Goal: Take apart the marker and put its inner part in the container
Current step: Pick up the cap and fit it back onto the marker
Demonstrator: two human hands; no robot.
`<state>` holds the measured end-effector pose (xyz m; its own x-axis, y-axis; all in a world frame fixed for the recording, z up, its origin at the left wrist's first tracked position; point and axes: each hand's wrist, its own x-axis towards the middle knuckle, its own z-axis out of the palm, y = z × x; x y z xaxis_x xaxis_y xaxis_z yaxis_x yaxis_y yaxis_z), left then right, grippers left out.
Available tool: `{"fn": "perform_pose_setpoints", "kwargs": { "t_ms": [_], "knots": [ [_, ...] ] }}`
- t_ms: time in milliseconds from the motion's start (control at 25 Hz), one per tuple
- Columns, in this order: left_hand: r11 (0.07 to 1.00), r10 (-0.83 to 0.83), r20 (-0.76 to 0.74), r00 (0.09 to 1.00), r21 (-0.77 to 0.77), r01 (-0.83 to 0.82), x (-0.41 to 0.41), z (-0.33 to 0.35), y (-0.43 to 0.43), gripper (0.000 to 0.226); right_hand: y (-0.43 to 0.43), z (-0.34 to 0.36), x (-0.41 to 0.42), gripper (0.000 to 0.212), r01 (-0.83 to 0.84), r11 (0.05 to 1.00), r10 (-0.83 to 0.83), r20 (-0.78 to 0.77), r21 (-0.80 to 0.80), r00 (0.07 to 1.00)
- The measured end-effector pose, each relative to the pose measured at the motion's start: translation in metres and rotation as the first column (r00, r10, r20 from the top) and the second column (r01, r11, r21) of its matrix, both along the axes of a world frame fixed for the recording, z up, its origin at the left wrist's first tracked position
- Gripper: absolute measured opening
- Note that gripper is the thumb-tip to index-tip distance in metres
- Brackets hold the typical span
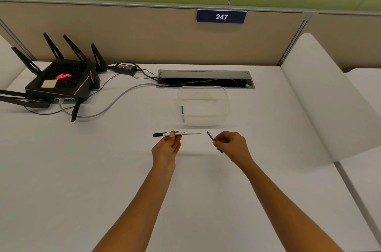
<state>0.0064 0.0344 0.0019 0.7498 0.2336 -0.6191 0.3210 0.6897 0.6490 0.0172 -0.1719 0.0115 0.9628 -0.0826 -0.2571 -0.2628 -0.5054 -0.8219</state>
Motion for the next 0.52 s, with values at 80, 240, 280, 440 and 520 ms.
{"fn": "perform_pose_setpoints", "kwargs": {
  "t_ms": [80,240,280,440,520],
  "knots": [
    [0.999,-0.003,-0.01,1.0,-0.042,0.003,0.003,0.0,0.0,0.007,-0.001,0.009,-0.002,0.009,-0.01,1.0,0.01,0.034,0.012,0.999],
    [0.995,-0.033,-0.016,0.999,-0.089,0.032,0.005,-0.002,0.0,0.007,0.003,0.019,-0.002,0.012,-0.058,0.998,0.06,0.109,-0.026,0.992],
    [0.995,-0.039,-0.018,0.999,-0.094,0.038,0.005,-0.002,0.0,0.008,0.004,0.02,-0.002,0.014,-0.07,0.997,0.075,0.118,-0.043,0.99],
    [0.993,-0.058,-0.019,0.998,-0.103,0.056,0.005,-0.002,0.0,0.007,0.005,0.02,-0.002,0.013,-0.087,0.994,0.095,0.133,-0.065,0.986],
    [0.993,-0.066,-0.015,0.998,-0.099,0.064,0.006,-0.002,-0.001,0.007,0.005,0.02,-0.002,0.014,-0.094,0.993,0.104,0.139,-0.075,0.985]
  ]
}}
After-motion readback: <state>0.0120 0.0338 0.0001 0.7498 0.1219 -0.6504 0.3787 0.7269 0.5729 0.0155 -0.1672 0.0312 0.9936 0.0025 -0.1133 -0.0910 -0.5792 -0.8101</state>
